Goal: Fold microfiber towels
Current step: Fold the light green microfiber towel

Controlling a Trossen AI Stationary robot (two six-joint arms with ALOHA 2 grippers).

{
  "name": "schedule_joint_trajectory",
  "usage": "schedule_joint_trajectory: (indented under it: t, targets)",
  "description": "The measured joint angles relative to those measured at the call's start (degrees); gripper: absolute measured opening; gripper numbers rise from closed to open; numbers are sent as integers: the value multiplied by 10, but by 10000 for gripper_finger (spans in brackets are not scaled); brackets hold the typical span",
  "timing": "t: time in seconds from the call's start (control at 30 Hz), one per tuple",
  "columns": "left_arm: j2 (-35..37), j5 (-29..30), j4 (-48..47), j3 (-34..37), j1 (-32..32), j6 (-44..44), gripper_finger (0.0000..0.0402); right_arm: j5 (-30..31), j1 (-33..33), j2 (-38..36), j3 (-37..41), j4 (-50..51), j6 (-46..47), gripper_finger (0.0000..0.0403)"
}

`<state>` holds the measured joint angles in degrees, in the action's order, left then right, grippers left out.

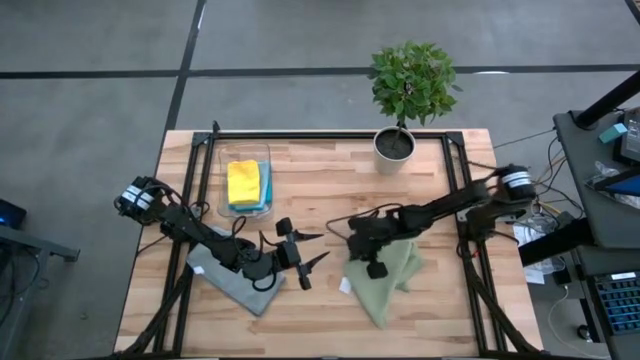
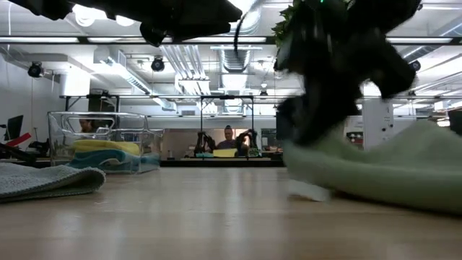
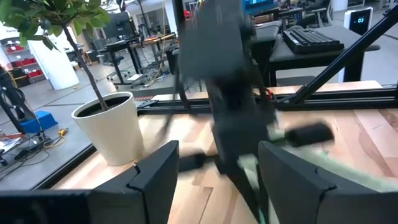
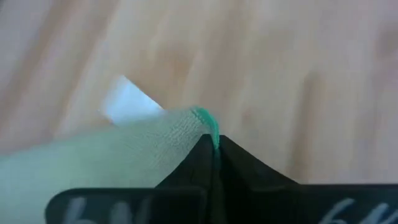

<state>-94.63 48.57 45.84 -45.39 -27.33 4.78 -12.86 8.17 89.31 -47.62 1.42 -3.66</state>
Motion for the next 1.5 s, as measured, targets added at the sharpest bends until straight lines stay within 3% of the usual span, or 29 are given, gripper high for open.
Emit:
schedule_joint_trajectory:
  t: [0.17, 0.33, 0.47, 0.6, 0.8, 0.97, 1.07, 1.23, 1.5]
  targets:
    - [0, -24, -1, -1, 2, 4, 205, 63, 12, -97, -1, -2, -28, 9]
    - [0, -40, 2, -15, 21, 16, 205, 75, 13, -184, -7, -8, -46, 9]
    - [0, -125, 2, -26, 43, 19, 205, 75, 13, -218, -7, -6, -62, 9]
    - [-2, -211, 7, -31, 71, 1, 205, 74, 16, -216, -7, -15, -50, 9]
    - [-21, -236, 1, -30, 105, -8, 205, 74, 38, -162, -3, -64, -51, 9]
    - [-25, -409, -17, -29, 118, -14, 205, 85, 43, -139, -9, -67, -43, 9]
    - [-23, -477, -38, -29, 121, -15, 205, 79, 47, -137, -11, -73, -31, 9]
    - [-22, -509, -91, -28, 119, -39, 205, 95, 62, -138, -14, -114, -33, 9]
    - [-23, -508, -123, -26, 112, -62, 189, 107, 72, -150, -34, -115, -57, 9]
